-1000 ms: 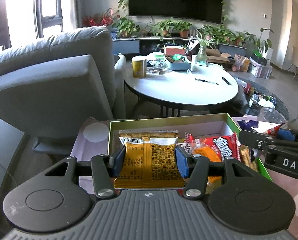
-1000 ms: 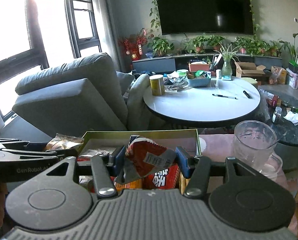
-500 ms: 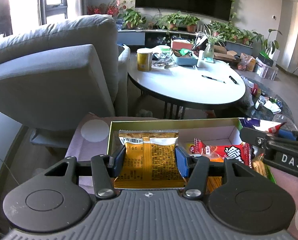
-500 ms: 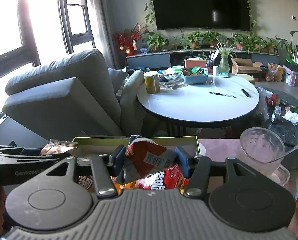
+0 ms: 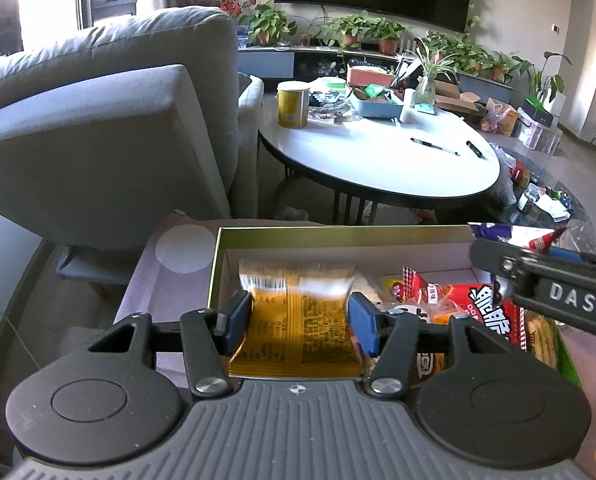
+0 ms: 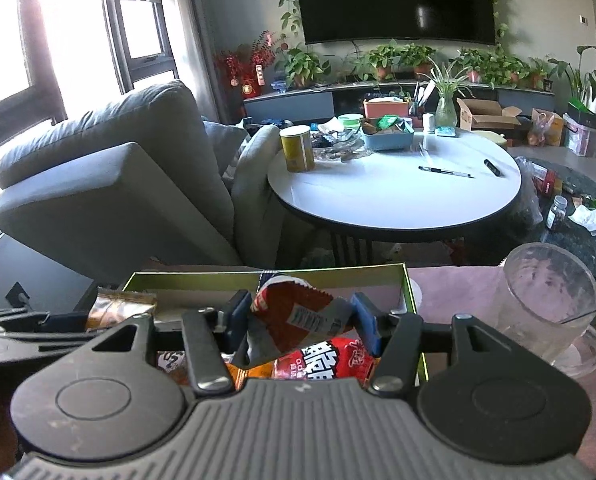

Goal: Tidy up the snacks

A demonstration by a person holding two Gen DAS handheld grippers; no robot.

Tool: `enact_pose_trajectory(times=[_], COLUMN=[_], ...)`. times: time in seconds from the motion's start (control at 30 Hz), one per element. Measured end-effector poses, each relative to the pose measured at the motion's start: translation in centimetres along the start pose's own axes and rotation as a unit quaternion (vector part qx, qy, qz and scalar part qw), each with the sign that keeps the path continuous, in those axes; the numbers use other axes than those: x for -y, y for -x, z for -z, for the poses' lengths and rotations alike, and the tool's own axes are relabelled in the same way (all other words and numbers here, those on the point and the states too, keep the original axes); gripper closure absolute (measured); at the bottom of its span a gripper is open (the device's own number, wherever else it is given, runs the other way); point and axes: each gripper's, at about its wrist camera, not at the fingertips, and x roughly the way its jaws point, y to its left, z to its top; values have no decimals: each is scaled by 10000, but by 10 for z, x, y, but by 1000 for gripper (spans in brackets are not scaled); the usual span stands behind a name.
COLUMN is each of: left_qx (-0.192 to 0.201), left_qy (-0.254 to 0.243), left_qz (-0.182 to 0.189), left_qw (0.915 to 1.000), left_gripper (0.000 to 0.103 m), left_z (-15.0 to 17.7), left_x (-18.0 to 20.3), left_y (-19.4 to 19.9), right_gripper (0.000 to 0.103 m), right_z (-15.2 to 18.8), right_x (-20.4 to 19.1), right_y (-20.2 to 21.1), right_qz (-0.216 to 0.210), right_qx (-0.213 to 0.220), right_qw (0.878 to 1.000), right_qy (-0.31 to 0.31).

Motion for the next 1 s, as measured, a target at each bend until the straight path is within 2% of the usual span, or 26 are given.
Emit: enact_pose_trajectory(times=[0.2, 0.4, 0.47, 0.63, 1.0], left_qx=[100, 180, 201, 285, 579], left_qy=[-43, 56, 61, 22, -225], left_qz=[4, 40, 59, 113, 150], left_qw=[9999, 9998, 9998, 9995, 9980], left_gripper=[40, 38, 34, 31, 19], left_z=[2, 7, 9, 16, 34], left_x=[-1, -5, -5, -3, 15], left_y=[6, 13, 15, 26, 63], right_gripper=[9, 9, 9, 9, 9], right_z=[-4, -5, -3, 5, 26], right_x=[-1, 5, 7, 11, 9], right_y=[1, 16, 22, 35, 70], right_qz=[-94, -93, -97, -81, -368], right_qx=[56, 232, 270, 341, 507], right_qw=[9999, 9995, 9995, 9994, 9979], right_qy=[-133, -177, -156, -83, 160])
